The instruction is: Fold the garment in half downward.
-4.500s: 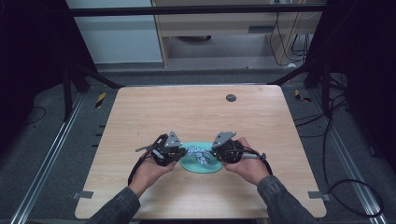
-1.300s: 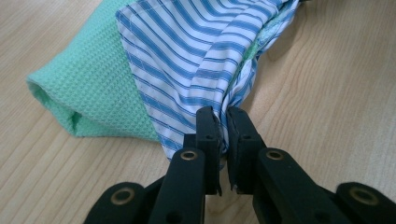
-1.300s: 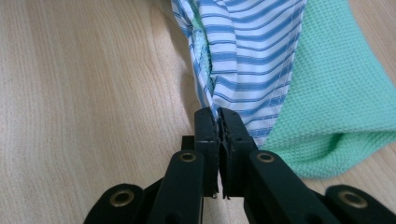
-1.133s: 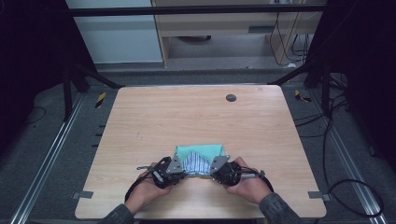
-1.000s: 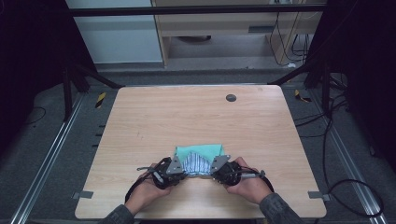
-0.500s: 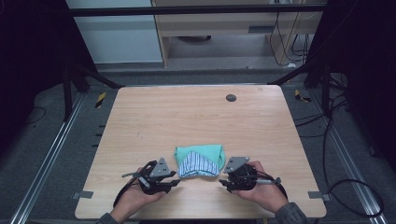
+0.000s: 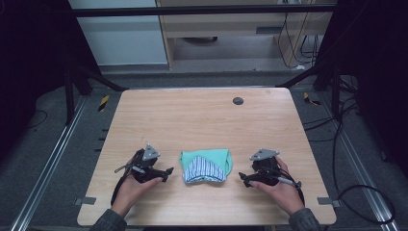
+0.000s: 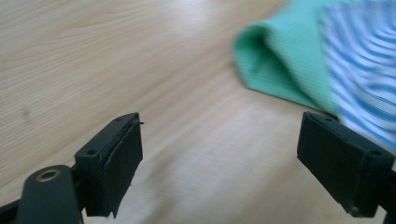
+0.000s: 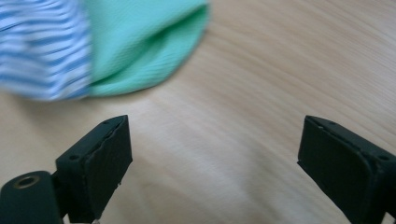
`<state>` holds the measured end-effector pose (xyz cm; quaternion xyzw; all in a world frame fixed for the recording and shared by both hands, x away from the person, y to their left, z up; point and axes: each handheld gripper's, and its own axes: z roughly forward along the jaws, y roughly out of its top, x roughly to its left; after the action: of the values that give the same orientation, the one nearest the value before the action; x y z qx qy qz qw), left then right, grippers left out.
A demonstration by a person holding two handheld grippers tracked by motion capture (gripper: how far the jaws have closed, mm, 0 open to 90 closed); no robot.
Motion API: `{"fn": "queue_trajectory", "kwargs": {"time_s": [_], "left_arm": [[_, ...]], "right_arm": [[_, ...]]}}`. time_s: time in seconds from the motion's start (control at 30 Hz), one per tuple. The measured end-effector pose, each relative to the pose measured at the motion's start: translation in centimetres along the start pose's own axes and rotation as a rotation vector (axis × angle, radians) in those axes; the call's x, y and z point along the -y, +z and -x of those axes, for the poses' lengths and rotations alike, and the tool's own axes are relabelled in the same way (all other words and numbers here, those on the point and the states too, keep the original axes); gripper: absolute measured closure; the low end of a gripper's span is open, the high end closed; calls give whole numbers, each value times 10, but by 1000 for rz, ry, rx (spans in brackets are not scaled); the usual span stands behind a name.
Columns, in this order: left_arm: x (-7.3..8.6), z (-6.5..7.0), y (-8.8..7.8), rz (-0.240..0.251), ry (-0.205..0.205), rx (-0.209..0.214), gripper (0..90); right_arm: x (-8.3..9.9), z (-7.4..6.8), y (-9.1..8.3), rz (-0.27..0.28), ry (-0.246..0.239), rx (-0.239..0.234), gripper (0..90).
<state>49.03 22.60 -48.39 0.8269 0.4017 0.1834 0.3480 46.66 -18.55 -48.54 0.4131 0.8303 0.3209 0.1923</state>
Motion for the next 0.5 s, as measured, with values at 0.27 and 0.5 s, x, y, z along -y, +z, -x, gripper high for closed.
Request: {"fn": "queue_trajectory", "kwargs": {"time_s": [0.27,0.5], "left_arm": [[6,-17,6,8,-48,-81,97],[13,-20,16,-25,-37,-104,79]], "right_arm": [[6,23,18,-1,117,137,94],[6,27,32,48,206,151,77]]}}
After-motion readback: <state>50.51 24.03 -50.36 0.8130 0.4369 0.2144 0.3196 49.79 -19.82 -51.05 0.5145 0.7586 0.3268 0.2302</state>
